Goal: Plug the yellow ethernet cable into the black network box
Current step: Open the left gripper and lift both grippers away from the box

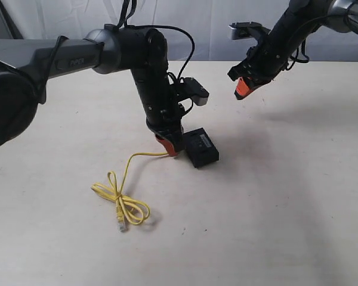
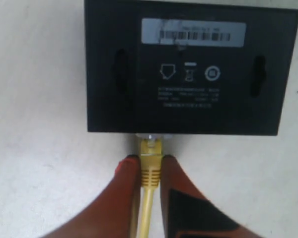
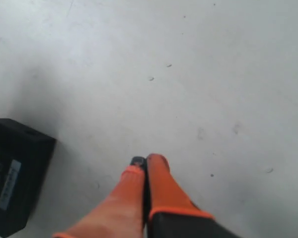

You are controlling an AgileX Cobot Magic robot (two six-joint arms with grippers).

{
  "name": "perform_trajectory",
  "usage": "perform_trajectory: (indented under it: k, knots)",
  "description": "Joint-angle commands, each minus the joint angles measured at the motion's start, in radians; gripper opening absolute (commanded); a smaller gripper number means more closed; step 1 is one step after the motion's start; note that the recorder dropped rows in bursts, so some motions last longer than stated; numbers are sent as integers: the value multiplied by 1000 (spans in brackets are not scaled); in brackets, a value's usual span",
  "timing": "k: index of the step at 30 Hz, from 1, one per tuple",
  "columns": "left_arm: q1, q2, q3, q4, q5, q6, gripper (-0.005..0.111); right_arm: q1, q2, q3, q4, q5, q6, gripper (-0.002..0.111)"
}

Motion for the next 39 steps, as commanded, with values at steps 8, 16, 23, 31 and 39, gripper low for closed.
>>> perform_trajectory:
  k: [8, 16, 23, 31, 39]
  knots:
    - [-3, -10, -3, 27, 25, 5, 48, -4, -24, 2, -4, 6, 18, -1]
    - [-3, -76, -3, 31, 10, -2, 63, -4, -24, 2, -4, 6, 36, -1]
    - [-3, -139, -3, 87, 3, -110, 47, -4, -63, 2, -31, 6, 70, -1]
    - [-3, -226, -3, 145, 16, -205, 14, -4, -183, 2, -170, 6, 184, -1]
    - [-3, -315, 0, 166, 41, -269, 0, -4, -310, 20, -231, 6, 248, -1]
